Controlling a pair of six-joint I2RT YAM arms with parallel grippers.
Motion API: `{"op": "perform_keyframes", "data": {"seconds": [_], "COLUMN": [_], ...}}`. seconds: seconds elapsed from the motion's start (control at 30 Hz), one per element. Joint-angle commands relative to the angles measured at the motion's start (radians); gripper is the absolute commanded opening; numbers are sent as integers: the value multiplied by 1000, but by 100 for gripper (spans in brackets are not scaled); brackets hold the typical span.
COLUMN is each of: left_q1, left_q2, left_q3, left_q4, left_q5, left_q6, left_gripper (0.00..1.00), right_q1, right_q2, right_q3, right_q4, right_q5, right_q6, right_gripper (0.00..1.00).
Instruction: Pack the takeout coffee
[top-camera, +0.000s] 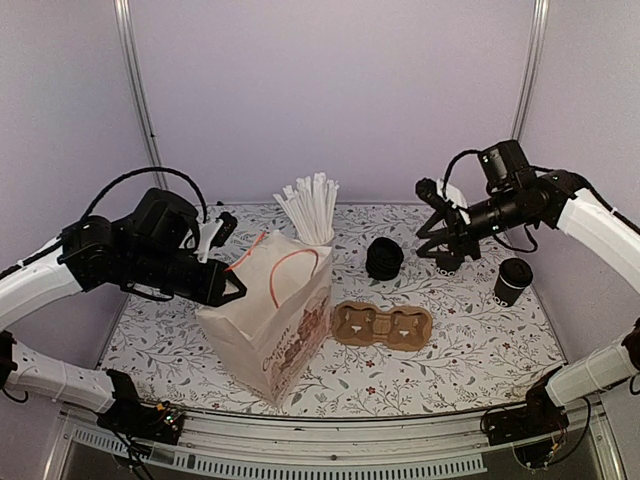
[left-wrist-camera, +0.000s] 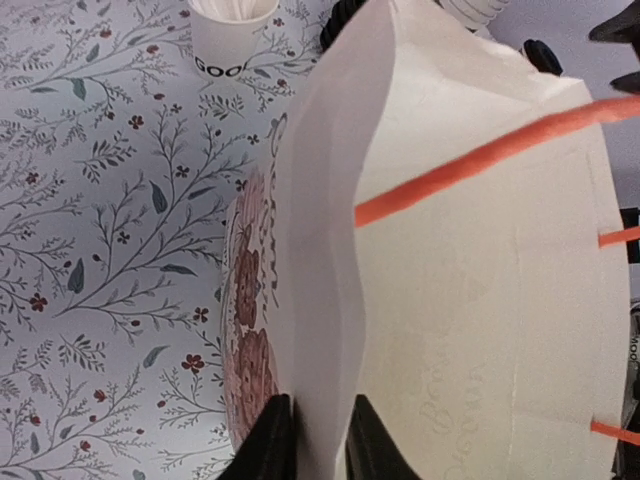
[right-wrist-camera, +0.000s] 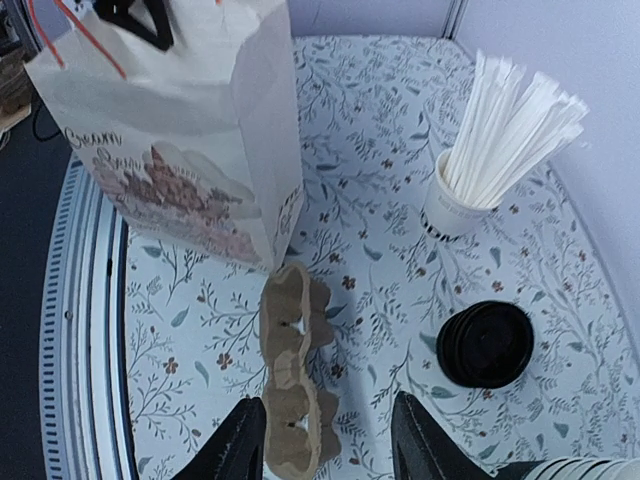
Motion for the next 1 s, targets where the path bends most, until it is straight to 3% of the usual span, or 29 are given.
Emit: {"op": "perform_keyframes", "data": {"seconds": [0.0, 0.07, 0.37, 0.6, 0.97], "left_q1": [-10, -4, 97, 179, 210], "left_q2": [-26, -15, 47, 96, 167], "left_q3": [39, 47, 62, 95, 113], "left_q4": [20, 19, 29, 59, 106], "left_q5": [-65, -69, 28, 172, 278], "left_q6": [80, 122, 278, 391, 479], "left_gripper": [9, 0, 0, 0, 0], "right_q1": [100, 134, 168, 168, 167], "right_q2": [-1, 10, 196, 295, 355], "right_q3": [-173, -223, -288, -274, -208], "right_q4": [39, 51, 136, 222, 231], "right_q5": [151, 163, 200, 355, 389], "right_q6": [-54, -74, -56, -21, -23], "right_gripper": [45, 45, 38, 31, 35]}}
